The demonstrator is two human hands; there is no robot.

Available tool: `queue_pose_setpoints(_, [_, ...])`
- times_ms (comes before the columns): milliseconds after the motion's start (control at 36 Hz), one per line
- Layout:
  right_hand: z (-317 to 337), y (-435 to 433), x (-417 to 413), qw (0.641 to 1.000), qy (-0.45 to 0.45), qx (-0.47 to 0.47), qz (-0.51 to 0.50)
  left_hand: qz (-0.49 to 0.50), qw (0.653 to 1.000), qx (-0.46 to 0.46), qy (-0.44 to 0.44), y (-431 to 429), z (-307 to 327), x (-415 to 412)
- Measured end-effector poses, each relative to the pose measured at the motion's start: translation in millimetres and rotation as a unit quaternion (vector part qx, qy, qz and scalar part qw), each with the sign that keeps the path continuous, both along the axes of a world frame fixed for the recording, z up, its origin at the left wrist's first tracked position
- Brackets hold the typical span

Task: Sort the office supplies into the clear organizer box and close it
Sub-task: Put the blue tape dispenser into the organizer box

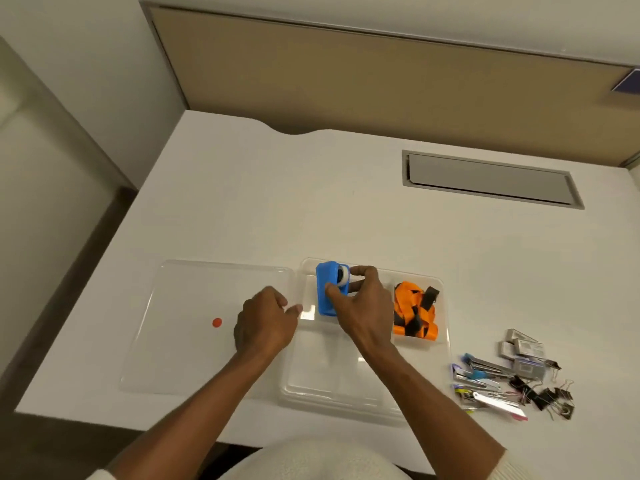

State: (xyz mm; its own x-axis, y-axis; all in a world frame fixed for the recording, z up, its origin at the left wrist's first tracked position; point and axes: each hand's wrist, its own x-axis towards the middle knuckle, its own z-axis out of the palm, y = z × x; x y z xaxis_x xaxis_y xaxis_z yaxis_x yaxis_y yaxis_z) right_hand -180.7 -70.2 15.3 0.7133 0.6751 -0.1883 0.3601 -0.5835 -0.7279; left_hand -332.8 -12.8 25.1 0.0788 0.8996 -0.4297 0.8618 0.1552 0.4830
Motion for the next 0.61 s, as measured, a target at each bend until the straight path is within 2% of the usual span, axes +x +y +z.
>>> queue_pose_setpoints(222, [-9,20,-27,0.982,-0.166,-0.084,0.029,-0.038,0.999,-0.007,-0.004,-4,-14,-9])
queue_pose_setpoints(472, [-29,31,-37,0.954,-0.232,-0.158,0.108,-0.099,0.993,0.003,0.057,2,-13,-7])
queue_pose_setpoints(611, [-31,28,-34,0.96,-0.221,-0.141,0.101,-0.147,0.983,0.015,0.11,6,-12,-4])
